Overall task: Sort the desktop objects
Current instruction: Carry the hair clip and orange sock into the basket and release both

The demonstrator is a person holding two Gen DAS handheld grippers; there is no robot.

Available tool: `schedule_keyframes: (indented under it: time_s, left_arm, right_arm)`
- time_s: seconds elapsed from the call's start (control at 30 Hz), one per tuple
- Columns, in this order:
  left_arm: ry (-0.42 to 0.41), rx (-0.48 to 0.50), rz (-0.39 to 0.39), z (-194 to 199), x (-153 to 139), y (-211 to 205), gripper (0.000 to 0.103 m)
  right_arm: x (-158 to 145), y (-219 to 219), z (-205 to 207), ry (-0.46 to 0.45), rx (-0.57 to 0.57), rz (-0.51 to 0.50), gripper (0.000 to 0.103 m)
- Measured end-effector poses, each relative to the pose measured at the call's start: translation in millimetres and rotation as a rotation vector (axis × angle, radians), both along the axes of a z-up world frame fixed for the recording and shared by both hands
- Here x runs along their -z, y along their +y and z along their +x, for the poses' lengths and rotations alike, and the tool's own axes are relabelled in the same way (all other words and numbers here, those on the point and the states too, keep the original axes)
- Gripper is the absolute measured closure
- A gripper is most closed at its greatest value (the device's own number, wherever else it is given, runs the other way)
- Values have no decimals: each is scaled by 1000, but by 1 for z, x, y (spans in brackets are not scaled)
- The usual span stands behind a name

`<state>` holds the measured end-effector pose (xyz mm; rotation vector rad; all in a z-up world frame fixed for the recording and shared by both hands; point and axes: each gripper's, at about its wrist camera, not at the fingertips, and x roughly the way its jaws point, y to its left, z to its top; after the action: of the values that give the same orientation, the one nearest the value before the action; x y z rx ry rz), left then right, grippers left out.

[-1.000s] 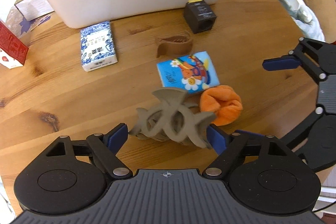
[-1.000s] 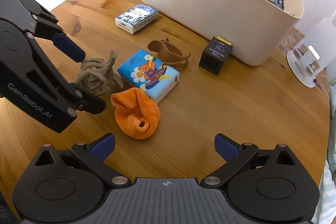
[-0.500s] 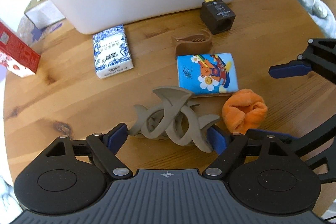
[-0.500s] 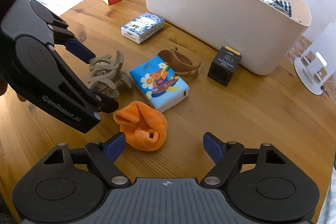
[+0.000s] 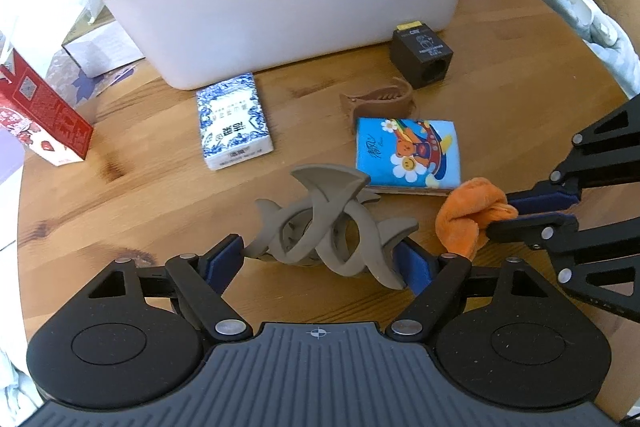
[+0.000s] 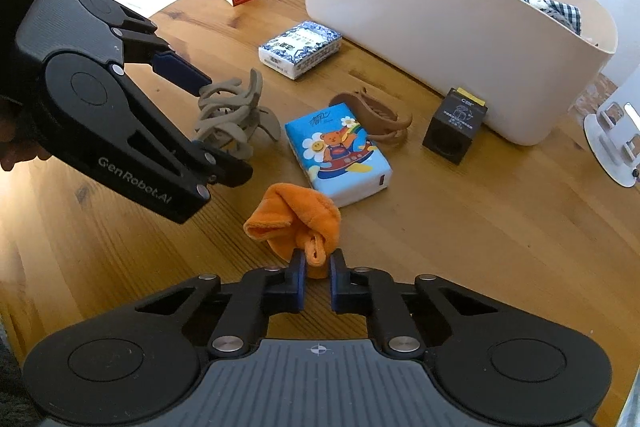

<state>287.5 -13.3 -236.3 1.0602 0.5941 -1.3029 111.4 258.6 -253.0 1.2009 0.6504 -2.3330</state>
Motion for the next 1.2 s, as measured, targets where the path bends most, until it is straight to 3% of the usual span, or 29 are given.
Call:
schedule_keyframes:
  time_s: [0.4, 0.67, 1.2]
  left_arm:
    - [9, -10, -37, 7, -23, 4, 20]
    - [19, -40, -85, 20, -53, -10, 21]
    - [-17, -9, -290, 21, -139, -65, 21]
  right_arm:
    - [-36, 13, 6, 104, 1, -28, 93]
    - [-74, 28, -4, 203, 16, -45, 93]
    - [-152, 44, -59, 389, 59, -114, 93]
